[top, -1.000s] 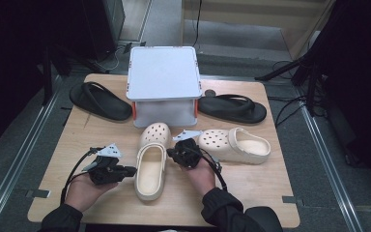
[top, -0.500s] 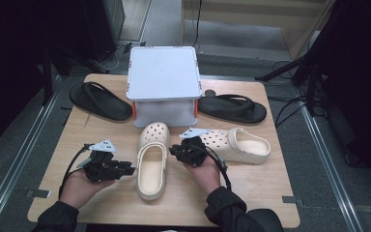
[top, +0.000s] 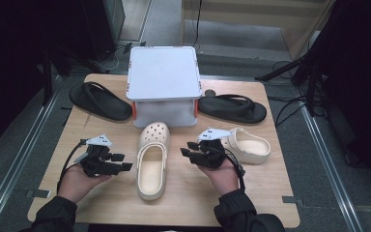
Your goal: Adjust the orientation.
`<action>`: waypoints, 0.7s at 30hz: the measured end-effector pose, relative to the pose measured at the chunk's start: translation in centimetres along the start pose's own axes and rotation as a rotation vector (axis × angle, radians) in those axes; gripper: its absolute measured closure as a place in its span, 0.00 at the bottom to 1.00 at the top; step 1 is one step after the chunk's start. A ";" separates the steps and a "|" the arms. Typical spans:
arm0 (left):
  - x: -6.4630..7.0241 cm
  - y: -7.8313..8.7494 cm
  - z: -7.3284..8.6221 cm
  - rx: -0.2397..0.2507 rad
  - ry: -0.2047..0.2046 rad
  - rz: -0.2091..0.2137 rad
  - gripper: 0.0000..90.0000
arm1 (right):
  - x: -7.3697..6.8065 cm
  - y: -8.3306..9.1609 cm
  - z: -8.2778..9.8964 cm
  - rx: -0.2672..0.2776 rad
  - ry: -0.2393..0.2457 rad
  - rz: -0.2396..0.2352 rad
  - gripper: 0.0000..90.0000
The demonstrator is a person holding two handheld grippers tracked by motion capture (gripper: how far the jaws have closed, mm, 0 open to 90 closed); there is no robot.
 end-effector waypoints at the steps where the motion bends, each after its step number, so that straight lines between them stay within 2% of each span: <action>1: -0.1 -0.1 0.0 -0.003 0.002 -0.004 0.47 | 0.1 0.3 0.0 0.001 0.008 -0.001 0.66; 3: -0.3 -0.3 -0.1 -0.010 0.001 -0.008 0.46 | 0.9 1.5 0.3 -0.008 0.032 0.021 0.66; 5: -0.5 -0.5 -0.2 -0.010 0.011 -0.013 0.46 | 1.2 2.0 0.4 -0.004 0.030 0.028 0.66; 6: -0.6 -0.5 -0.3 -0.013 0.011 -0.015 0.45 | 1.8 2.6 0.7 0.003 0.015 0.034 0.67; 11: -0.8 -0.7 -0.6 -0.001 0.018 -0.014 0.45 | 3.0 4.0 1.6 0.000 -0.012 0.058 0.66; 16: -0.8 -1.0 -1.1 -0.001 0.003 -0.014 0.45 | 4.3 5.6 2.5 0.008 -0.036 0.085 0.66; 18: -0.9 -1.2 -1.3 -0.003 -0.005 -0.021 0.45 | 4.9 6.5 3.0 0.010 -0.062 0.100 0.64; 21: -0.9 -1.4 -1.5 -0.005 -0.005 -0.027 0.45 | 5.3 6.9 3.5 0.000 -0.078 0.111 0.64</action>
Point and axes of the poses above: each handheld gripper's, and its own axes: y roughly backward along the jaws, z roughly out of its underside, x roughly to its right, the point moved 1 cm from there along -y, roughly forward along the jaws, and after that the axes turned 4 degrees about z, right-handed, at the moved point
